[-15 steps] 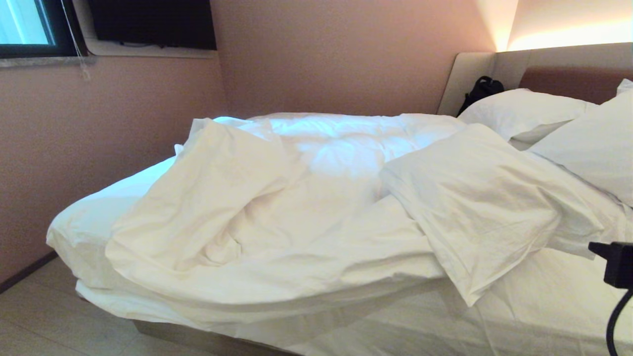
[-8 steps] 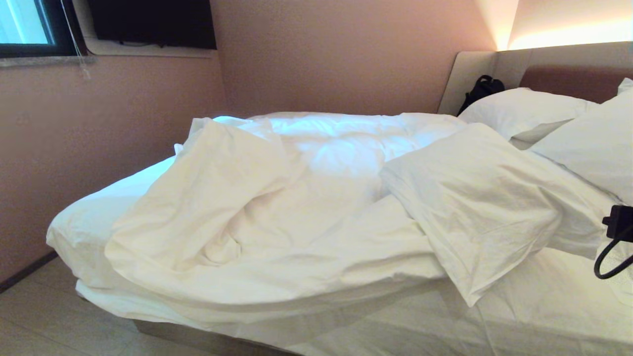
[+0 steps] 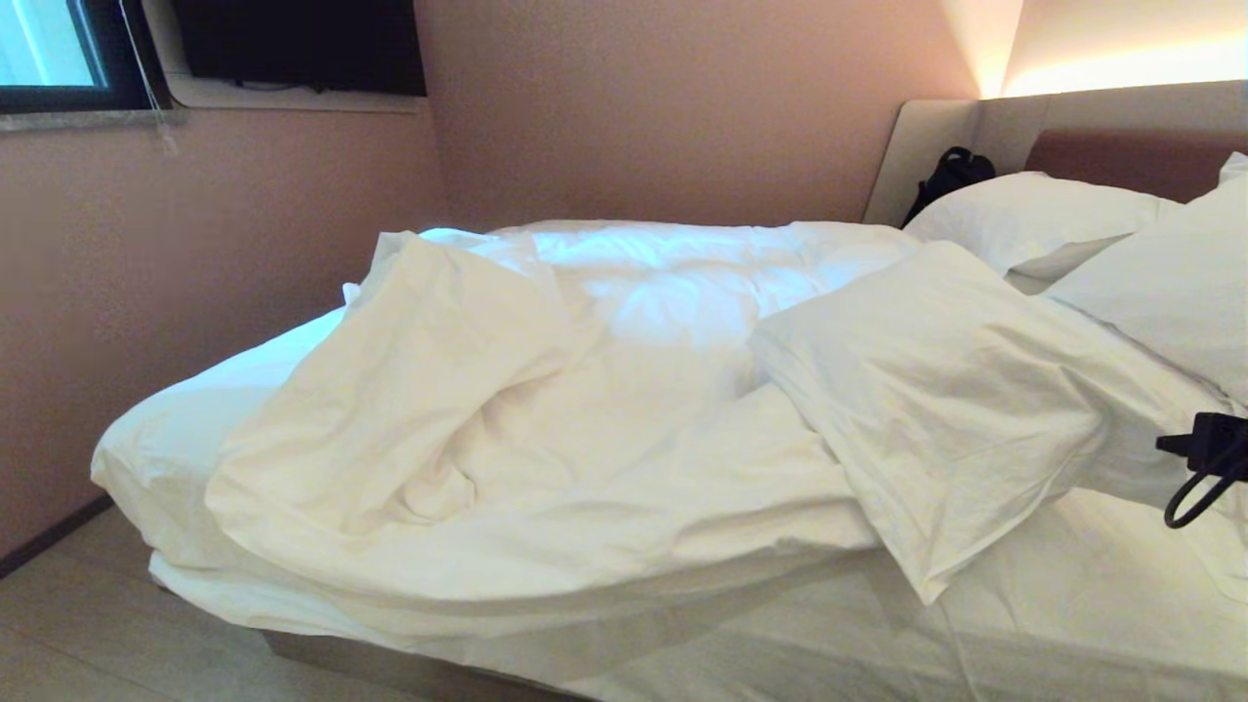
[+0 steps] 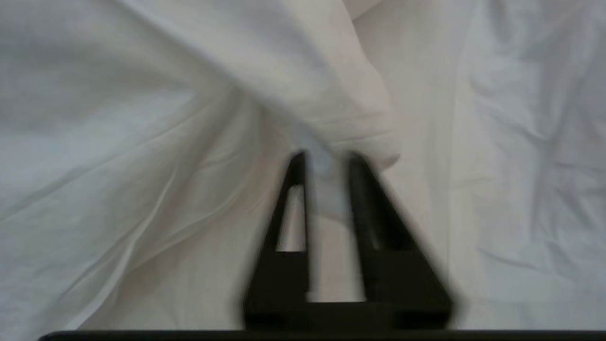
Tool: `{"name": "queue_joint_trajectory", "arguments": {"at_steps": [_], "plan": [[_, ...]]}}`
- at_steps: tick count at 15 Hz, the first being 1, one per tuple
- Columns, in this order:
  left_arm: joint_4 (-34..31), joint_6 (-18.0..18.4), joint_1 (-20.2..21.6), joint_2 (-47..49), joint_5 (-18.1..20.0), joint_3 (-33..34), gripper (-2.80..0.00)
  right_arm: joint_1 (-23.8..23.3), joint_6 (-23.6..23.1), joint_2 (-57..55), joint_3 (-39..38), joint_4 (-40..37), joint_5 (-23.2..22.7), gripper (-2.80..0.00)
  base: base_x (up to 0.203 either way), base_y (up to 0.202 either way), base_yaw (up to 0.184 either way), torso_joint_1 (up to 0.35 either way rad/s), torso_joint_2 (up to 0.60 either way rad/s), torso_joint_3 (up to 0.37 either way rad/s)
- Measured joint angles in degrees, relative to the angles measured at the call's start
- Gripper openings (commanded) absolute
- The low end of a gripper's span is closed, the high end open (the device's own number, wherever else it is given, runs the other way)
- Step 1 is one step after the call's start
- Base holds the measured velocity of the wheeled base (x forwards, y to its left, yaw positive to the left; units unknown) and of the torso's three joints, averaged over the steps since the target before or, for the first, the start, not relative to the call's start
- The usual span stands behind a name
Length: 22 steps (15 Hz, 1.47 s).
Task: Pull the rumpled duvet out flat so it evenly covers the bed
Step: Flatten the corners of the folded blanket
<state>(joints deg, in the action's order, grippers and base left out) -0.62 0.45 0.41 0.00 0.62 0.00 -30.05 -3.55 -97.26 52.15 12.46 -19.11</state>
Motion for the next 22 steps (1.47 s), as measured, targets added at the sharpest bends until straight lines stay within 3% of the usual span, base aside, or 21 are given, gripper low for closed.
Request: {"name": "queue_joint_trajectory", "arguments": {"at_steps": [10,18,22], "plan": [[0.00,-0.01,0.00,0.00,0.00,0.00,-2.80,-6.73,-5.87,-0.50,0.25,0.24,-8.65,0.00,0.000,0.000,0.000,0.000,0.00,0.000],[0.02,-0.01,0.01,0.00,0.00,0.00,-2.80,-6.96,-7.11,-5.19,2.06,3.90,-16.97,0.00,0.000,0.000,0.000,0.000,0.00,0.000],[0.02,0.01,0.00,0.00,0.00,0.00,-2.80,-6.39,-7.01,-9.12,4.22,4.02,-18.01,0.00,0.000,0.000,0.000,0.000,0.00,0.000]]}}
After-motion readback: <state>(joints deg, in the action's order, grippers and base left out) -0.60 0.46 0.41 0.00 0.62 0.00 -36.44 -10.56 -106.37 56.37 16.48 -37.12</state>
